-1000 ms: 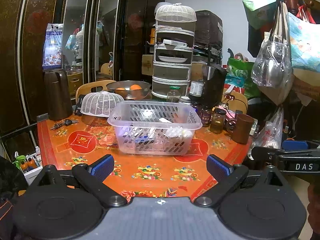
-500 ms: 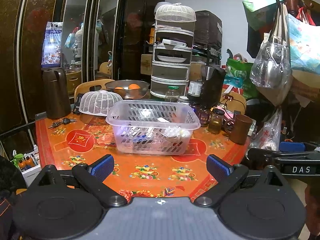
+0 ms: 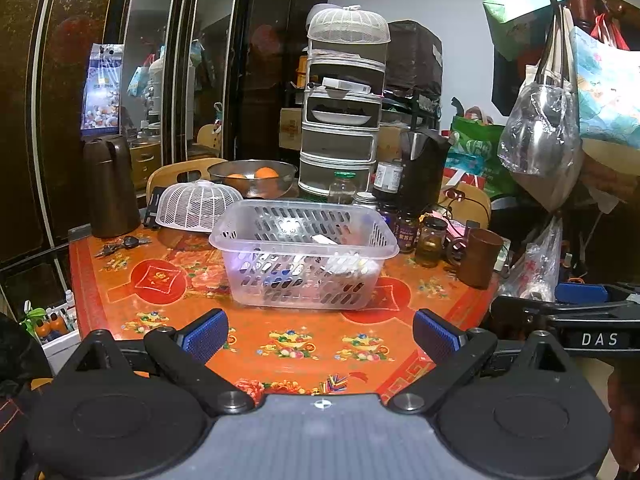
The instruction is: Organize objects
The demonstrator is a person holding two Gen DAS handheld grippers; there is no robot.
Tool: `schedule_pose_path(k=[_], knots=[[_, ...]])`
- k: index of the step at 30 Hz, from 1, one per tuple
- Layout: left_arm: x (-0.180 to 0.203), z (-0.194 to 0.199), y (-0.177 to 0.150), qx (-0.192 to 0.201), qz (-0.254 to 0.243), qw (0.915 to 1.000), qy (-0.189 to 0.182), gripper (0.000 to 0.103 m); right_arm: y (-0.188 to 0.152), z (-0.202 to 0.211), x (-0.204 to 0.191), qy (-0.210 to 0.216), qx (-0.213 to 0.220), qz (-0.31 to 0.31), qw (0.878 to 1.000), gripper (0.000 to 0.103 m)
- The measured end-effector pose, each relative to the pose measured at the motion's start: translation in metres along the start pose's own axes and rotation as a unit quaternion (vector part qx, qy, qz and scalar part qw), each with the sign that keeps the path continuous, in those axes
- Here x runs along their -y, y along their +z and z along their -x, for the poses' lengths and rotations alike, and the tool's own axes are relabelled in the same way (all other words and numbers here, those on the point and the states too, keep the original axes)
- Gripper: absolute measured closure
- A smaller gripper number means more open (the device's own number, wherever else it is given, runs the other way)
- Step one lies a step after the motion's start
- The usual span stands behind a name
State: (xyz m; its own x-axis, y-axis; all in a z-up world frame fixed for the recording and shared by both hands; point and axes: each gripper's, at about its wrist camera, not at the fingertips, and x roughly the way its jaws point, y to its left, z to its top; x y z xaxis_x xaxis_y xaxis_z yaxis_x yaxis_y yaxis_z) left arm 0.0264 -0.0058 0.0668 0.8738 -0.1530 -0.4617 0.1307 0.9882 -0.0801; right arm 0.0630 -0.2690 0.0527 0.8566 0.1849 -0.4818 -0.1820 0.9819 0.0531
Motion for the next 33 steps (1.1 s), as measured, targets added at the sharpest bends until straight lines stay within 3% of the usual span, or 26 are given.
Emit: schedule_pose_path(k=[33], knots=[[0.0007, -0.0074, -0.0005, -0.008, 0.003, 1.0, 0.0, 0.003, -0.0003, -0.0014, -0.0021, -0.001, -0.001, 0.002, 1.0, 0.0]])
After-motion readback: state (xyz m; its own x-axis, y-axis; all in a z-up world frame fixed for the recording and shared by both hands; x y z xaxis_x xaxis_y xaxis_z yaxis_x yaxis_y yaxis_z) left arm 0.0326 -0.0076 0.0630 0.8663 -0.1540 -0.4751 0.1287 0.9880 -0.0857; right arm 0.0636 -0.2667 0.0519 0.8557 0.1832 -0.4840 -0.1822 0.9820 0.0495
